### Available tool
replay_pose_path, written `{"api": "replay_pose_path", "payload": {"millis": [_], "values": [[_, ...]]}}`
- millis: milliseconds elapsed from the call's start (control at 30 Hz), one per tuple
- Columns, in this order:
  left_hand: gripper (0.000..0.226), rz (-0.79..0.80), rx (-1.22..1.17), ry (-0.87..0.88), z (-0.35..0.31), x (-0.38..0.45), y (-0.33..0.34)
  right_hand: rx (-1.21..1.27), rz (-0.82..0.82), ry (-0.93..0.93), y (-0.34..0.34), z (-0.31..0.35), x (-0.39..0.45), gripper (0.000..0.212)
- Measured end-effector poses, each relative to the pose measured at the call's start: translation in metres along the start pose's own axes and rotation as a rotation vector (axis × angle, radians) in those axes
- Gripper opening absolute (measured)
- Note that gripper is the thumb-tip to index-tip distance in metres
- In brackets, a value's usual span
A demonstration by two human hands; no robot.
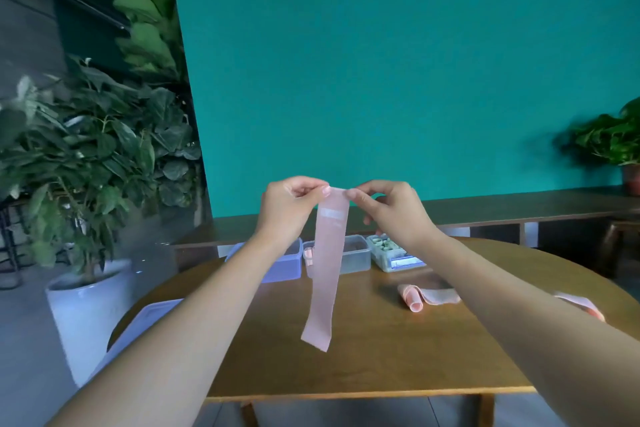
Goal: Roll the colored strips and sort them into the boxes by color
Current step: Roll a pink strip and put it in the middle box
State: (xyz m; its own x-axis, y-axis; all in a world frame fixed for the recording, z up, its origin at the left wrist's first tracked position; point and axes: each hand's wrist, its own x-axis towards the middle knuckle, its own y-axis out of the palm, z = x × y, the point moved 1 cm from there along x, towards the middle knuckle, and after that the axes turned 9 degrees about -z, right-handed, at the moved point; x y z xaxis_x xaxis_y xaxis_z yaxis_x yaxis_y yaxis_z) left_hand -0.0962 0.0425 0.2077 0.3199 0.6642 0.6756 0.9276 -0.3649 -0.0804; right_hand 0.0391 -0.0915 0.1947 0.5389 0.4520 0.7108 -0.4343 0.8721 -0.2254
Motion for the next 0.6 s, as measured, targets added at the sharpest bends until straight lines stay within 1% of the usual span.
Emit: {"api": "replay_pose_path", "payload": {"millis": [167,333,467,600], "values": [[0.004,0.003,0.020,0.038,-0.024,-0.009,-0.034,0.202,0.074,0.052,0.006,0.027,-0.008,0.020],[0.006,-0.025,0.030,-0.024,-0.031,-0.015,-0.051,0.315,0.134,0.116,0.016,0.041,-0.008,0.020],[0.007,-0.004,0.059,-0.072,-0.012,-0.017,-0.057,0.320,0.227,0.171,0.029,0.026,-0.008,0.020],[0.007,0.051,0.089,-0.145,0.031,-0.024,-0.055,0.277,0.311,0.283,0.050,-0.011,-0.013,0.026]]}}
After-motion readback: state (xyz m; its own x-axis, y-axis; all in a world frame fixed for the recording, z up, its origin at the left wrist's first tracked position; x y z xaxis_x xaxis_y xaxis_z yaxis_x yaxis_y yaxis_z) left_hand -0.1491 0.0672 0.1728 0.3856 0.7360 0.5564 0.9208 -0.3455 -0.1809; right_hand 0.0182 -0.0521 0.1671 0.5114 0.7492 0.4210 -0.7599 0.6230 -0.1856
